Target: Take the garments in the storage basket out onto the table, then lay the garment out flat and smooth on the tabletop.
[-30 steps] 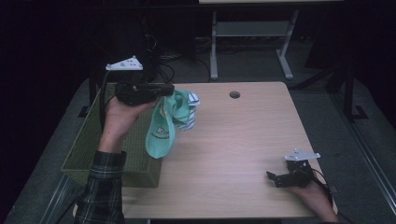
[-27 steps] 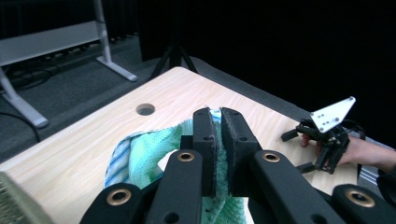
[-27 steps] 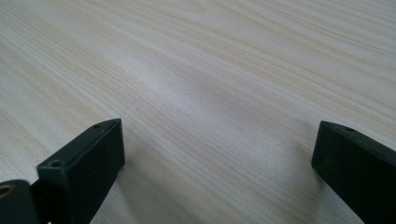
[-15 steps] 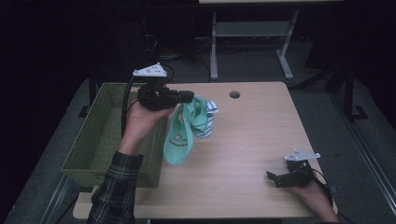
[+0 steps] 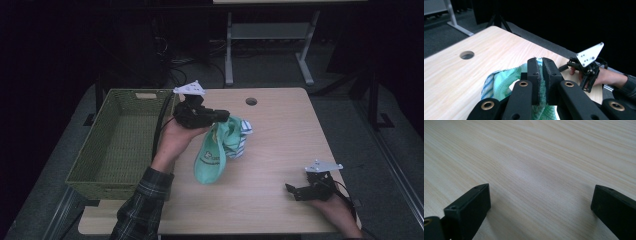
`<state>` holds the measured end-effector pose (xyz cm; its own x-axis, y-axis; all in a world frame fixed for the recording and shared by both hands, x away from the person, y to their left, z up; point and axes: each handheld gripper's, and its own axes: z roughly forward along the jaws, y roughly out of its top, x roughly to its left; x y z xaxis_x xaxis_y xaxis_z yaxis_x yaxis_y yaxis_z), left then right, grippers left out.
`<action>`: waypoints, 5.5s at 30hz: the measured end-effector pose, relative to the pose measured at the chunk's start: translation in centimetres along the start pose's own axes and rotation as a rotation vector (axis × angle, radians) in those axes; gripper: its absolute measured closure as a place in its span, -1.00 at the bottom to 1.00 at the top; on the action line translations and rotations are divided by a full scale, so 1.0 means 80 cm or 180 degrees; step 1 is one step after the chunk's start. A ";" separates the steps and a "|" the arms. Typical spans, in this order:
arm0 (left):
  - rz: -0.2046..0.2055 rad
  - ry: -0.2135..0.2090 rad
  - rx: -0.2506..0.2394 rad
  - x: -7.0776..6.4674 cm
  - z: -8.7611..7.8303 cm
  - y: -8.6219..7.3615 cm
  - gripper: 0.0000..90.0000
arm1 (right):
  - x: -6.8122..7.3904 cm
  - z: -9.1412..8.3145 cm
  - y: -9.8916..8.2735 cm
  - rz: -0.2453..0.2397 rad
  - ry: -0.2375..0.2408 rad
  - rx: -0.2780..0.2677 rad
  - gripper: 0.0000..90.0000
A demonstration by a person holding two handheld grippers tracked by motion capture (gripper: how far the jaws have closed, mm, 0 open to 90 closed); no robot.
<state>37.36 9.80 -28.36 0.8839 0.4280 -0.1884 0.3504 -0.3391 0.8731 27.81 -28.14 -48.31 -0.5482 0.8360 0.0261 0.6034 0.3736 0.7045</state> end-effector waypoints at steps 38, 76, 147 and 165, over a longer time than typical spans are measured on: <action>0.0005 -0.0077 0.0476 -0.021 0.124 -0.100 0.86 | 0.000 0.000 0.000 -0.0004 0.0000 -0.0001 -0.95; 0.0061 0.0134 0.0721 -0.016 0.094 -0.141 -0.03 | 0.000 0.000 0.000 0.0000 0.0001 0.0001 -0.95; 0.0090 0.0279 0.1420 -0.037 0.078 -0.217 0.99 | 0.024 0.017 0.061 -0.0060 0.0576 -0.0120 -0.58; 0.0074 0.0280 0.1436 -0.038 0.078 -0.216 0.99 | 0.053 0.057 0.084 -0.0119 0.0793 -0.0059 -0.40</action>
<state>30.58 9.14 -45.68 0.8703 0.4789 -0.1150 0.4478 -0.6721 0.5898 32.17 -20.31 -46.69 -0.6970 0.6961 0.1722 0.5706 0.3930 0.7211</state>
